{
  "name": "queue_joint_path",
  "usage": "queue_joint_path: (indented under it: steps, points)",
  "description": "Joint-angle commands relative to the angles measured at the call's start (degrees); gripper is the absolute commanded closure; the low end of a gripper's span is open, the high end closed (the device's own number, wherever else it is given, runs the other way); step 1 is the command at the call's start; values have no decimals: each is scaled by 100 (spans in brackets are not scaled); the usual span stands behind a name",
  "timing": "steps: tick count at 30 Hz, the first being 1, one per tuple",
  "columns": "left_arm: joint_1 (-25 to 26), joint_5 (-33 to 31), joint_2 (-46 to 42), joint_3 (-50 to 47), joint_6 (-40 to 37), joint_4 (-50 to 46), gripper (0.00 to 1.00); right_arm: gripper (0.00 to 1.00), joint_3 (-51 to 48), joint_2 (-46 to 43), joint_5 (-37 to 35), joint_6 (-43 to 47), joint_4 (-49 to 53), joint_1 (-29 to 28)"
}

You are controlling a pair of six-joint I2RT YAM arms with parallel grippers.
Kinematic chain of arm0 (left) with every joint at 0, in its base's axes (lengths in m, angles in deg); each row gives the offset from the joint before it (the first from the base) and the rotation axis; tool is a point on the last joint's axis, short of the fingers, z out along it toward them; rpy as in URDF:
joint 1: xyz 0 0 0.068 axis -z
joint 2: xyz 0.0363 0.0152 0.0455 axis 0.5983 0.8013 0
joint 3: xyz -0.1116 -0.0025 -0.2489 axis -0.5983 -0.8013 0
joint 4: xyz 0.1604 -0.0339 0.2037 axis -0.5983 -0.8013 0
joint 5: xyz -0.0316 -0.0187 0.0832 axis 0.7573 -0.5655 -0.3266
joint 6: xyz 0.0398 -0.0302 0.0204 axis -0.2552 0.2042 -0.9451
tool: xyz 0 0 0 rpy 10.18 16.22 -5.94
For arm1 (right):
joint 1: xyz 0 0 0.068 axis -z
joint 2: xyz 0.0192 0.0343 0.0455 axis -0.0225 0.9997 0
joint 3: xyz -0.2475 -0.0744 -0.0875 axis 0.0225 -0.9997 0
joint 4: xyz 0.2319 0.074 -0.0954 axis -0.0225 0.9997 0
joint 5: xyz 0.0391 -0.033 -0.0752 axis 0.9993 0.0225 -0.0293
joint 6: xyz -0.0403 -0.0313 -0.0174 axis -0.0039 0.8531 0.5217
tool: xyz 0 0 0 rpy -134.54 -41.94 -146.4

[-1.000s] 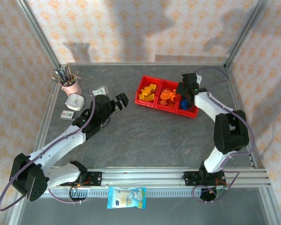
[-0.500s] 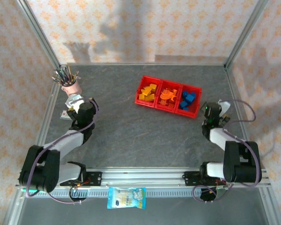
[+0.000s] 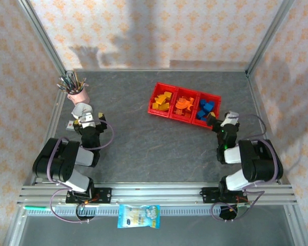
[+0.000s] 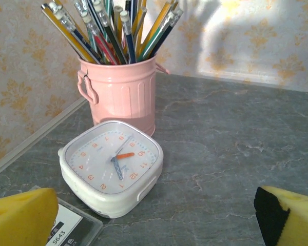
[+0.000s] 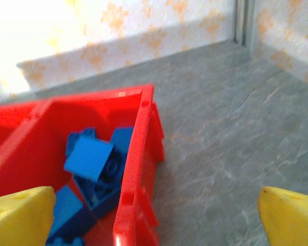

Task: Sort the legos into containers by color
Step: Reset both arms

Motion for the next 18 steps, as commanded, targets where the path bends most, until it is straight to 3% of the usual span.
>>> queue_joint_path:
  steps: [1, 3, 5, 7, 18]
  points:
    - [-174, 384, -114, 247, 161, -21, 0, 0, 154, 56, -138, 184, -508, -30]
    - [-201, 369, 96, 80, 77, 705, 0, 0, 135, 52, -184, 228, -527, -72]
    - [-201, 235, -56, 146, 200, 292, 0, 0, 251, 36, -45, 282, -275, -92]
    - [-206, 232, 55, 77, 140, 650, 0, 0, 226, 11, -27, 285, -290, -74]
    - [-201, 263, 23, 107, 142, 516, 0, 0, 200, 41, 55, 271, -357, -39]
